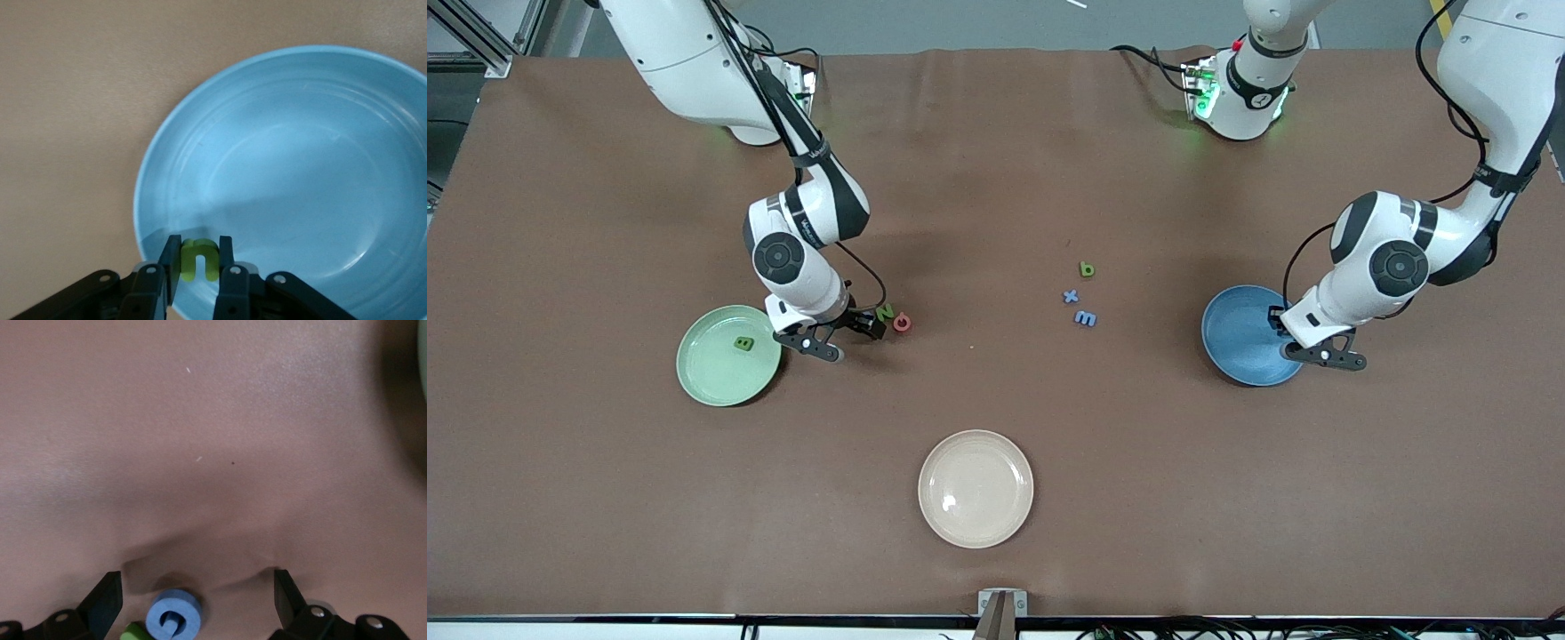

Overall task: Sort upper and lower case letters into plates
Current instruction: 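Release the n in the blue plate while the right gripper grasps the G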

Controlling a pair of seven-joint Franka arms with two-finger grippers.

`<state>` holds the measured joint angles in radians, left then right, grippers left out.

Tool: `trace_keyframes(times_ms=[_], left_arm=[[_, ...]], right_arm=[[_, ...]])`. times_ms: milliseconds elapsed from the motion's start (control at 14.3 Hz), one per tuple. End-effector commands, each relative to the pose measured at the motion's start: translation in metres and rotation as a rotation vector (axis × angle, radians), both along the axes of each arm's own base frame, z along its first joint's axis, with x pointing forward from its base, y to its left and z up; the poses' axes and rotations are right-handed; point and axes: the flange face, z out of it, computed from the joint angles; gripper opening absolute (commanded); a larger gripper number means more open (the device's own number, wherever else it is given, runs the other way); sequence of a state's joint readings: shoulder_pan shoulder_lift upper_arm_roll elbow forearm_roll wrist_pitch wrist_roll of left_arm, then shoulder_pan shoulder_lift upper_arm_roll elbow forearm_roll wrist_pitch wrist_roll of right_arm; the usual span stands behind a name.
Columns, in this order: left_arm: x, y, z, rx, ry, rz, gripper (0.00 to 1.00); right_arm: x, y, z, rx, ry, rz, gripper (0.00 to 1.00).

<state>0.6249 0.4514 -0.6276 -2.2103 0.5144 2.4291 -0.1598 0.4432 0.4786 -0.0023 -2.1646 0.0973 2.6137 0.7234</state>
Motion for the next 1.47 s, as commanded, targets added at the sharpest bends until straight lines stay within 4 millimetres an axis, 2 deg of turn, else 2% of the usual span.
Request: trace_keyframes(times_ms=[0, 279, 419, 698, 838, 978, 1048, 1117, 1257, 1327, 1397], left_arm=[[0.000, -0.012, 0.001, 0.010, -0.011, 0.039, 0.02], [-0.001, -0.016, -0.002, 0.008, -0.006, 0.020, 0.02], [-0.001, -0.016, -0.006, 0.004, -0.002, 0.020, 0.04], [-0.002, -0.017, -0.011, -0.006, 0.005, 0.021, 0.06], [-0.003, -0.019, -0.013, -0.009, 0.010, 0.021, 0.08], [-0.002, -0.019, -0.013, -0.009, 0.009, 0.023, 0.09], [-0.001, -0.019, -0.012, -0.007, 0.010, 0.024, 0.19], [-0.001, -0.018, -0.011, -0.001, 0.011, 0.025, 0.46], [-0.001, -0.028, 0.004, 0.025, 0.012, 0.019, 0.89], [-0.002, -0.043, 0.018, 0.043, 0.018, 0.014, 1.00], [-0.002, -0.059, 0.033, 0.063, 0.027, 0.022, 1.00]], right_arm=[[-0.012, -0.003, -0.003, -0.007, 0.002, -0.009, 1.00], [-0.025, 0.003, -0.006, -0.012, 0.012, 0.001, 1.00], [-0.031, 0.016, -0.005, -0.014, 0.011, -0.006, 1.00], [-0.033, 0.017, -0.004, -0.016, 0.017, -0.014, 0.99], [-0.033, 0.017, -0.005, -0.018, 0.020, -0.009, 0.88], [-0.032, 0.016, -0.003, -0.017, 0.018, -0.006, 0.69], [-0.031, 0.016, -0.003, -0.017, 0.018, -0.006, 0.55], [-0.030, 0.014, -0.003, -0.017, 0.018, -0.009, 0.41], [-0.028, 0.014, 0.004, -0.011, 0.009, -0.012, 0.10], [-0.027, 0.011, 0.004, -0.014, 0.014, -0.016, 0.03], [-0.025, 0.010, 0.006, -0.015, 0.012, -0.016, 0.01]])
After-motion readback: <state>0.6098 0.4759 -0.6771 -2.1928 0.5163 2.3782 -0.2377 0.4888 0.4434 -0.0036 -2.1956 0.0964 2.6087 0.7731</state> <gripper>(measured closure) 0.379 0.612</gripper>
